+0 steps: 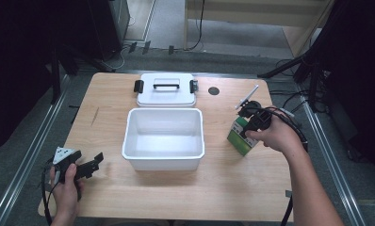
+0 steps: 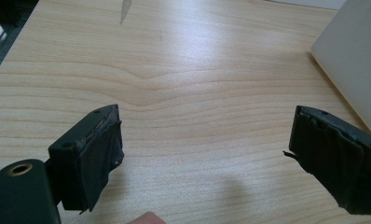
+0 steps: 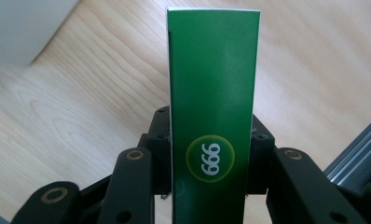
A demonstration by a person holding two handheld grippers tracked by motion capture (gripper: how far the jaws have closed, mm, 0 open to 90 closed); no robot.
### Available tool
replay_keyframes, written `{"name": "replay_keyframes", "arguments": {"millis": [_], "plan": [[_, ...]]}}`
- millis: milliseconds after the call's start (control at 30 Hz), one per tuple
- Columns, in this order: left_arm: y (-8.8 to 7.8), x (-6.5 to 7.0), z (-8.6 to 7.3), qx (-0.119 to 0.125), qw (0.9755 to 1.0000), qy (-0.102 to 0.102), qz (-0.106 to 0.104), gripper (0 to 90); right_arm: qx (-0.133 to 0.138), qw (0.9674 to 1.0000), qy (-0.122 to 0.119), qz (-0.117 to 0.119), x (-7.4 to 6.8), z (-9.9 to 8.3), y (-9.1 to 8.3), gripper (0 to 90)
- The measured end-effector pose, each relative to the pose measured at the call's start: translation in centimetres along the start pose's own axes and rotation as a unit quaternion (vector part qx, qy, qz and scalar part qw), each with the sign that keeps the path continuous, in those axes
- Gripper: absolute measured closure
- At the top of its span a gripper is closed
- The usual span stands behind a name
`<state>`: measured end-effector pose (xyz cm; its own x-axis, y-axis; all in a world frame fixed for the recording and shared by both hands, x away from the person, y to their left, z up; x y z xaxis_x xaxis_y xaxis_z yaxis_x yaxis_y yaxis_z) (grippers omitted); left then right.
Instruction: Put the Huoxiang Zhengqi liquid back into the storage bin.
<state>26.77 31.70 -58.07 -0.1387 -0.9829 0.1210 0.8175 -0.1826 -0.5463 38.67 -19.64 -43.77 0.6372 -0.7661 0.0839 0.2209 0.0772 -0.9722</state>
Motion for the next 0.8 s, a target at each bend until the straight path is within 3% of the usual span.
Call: {"name": "replay_keyframes", "arguments": {"millis": [133,267,467,600,767,800], "plan": [[0.0,0.0,0.0,0.0,1.0,0.0,-0.001,10.3,0.012,0.9978,-0.064,-0.013,-0.9,0.5,-1.3,63.7],[0.0,0.0,0.0,0.001,1.0,-0.001,-0.001,10.3,0.023,0.9946,-0.101,-0.006,-1.7,1.0,-2.8,63.7],[0.0,0.0,0.0,-0.001,1.0,-0.001,-0.001,10.4,0.043,0.9855,-0.164,0.006,-2.6,1.8,-4.9,63.7],[0.0,0.0,0.0,-0.001,1.0,-0.002,-0.001,10.3,0.046,0.9806,-0.191,0.006,-3.1,2.2,-6.3,63.7],[0.0,-0.1,0.0,-0.001,1.0,-0.002,0.0,10.3,0.051,0.9766,-0.208,0.013,-3.8,2.7,-7.7,63.7],[0.0,-0.1,0.0,-0.002,1.0,-0.002,0.0,10.3,0.052,0.9742,-0.219,0.013,-3.9,2.8,-7.9,63.8]]}}
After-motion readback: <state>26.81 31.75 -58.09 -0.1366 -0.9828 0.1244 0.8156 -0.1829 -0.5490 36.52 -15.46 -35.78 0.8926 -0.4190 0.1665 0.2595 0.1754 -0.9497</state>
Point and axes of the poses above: each handheld gripper's, and its own axes: y roughly forward along the jaws, z roughly out of its top, x roughly to its right, the point moved 5 cm from there along y, roughly forward along the jaws, and after that the axes turned 6 degrees about y, right-handed, at the moved point
